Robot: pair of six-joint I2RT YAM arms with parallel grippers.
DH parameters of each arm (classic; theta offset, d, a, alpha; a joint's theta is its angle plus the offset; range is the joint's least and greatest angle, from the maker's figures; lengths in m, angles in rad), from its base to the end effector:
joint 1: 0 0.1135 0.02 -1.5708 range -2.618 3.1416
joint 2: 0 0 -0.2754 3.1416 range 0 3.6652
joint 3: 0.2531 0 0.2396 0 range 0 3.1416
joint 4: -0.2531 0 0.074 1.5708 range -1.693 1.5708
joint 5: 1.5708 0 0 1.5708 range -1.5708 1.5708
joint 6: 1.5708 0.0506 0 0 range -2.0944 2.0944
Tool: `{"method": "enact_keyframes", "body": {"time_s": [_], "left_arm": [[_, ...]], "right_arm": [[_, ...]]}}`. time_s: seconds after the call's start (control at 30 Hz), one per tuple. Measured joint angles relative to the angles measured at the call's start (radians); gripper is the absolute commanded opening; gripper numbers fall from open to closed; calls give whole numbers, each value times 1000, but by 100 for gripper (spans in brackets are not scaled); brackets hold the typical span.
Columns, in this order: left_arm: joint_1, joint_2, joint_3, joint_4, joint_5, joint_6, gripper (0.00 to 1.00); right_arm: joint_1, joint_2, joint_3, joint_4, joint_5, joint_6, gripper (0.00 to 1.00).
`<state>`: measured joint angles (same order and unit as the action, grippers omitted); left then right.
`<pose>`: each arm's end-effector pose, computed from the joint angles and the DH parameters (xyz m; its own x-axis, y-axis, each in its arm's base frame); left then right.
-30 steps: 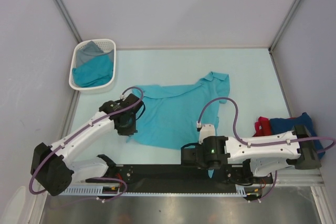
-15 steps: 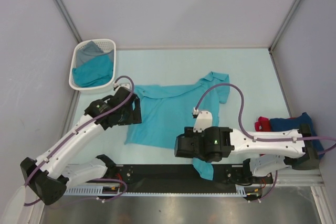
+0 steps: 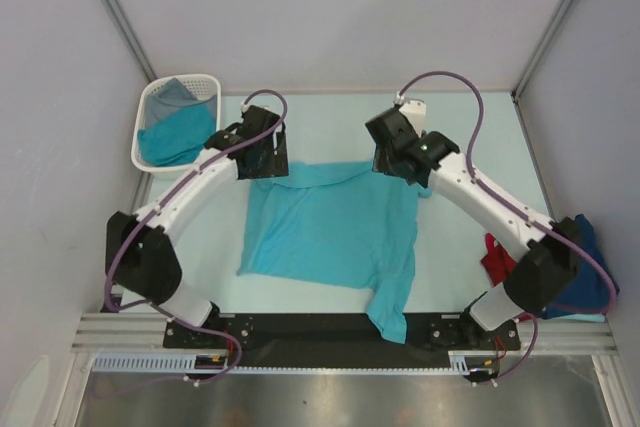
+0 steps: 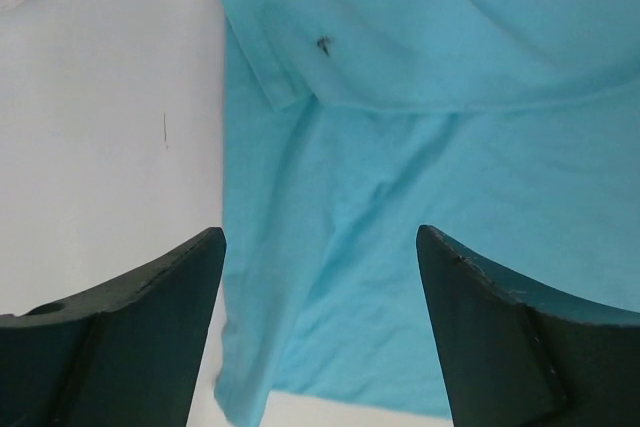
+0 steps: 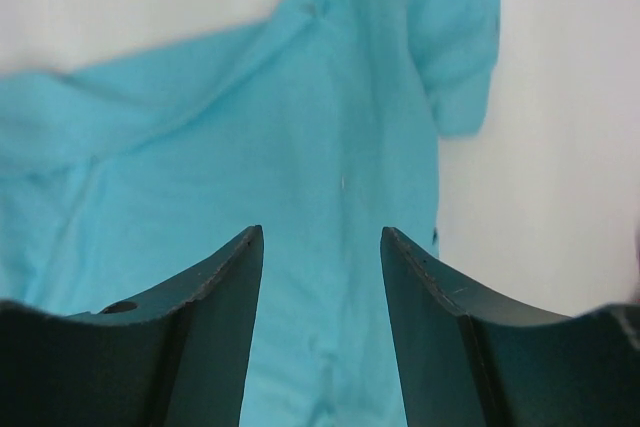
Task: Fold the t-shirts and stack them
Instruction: Flatten out the tshirt
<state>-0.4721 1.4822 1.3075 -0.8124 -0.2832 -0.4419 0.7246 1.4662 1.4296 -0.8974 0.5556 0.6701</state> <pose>0.2754 -0.1248 0.3043 -0.7998 -0.0526 -0.5979 -0.0471 0.9986 -0.0249 0.2384 0.1754 0.3448 -0.6757 0.1065 -0.7294 0.1166 0.9925 0.0369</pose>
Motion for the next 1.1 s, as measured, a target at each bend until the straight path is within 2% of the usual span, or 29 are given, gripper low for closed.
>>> {"method": "enact_keyframes", "body": {"time_s": [0.2,0.3,0.5,0.63,0.77,0.97,1.1], "left_arm": [[46,187,94,88,15,3,87],[49,253,150,111,20,11,87],[85,467,405,137,29,42,86],[114,558,490,118,24,55,85],[125,545,434,104,14,40,85],[100,363,149,128,27,16,80],[66,315,105,156,30,13,78]], "right_arm": [[-141,200,131,119,-47,-165,55],[-185,233,149,149,-61,-203,55],[-262,275,206,226,-125,-211,54],[-267,277,205,275,-158,-207,53],[-240,277,200,295,-176,-204,53],[-195,277,154,308,-168,-213,53],[-191,282,124,307,-161,-215,53]]}}
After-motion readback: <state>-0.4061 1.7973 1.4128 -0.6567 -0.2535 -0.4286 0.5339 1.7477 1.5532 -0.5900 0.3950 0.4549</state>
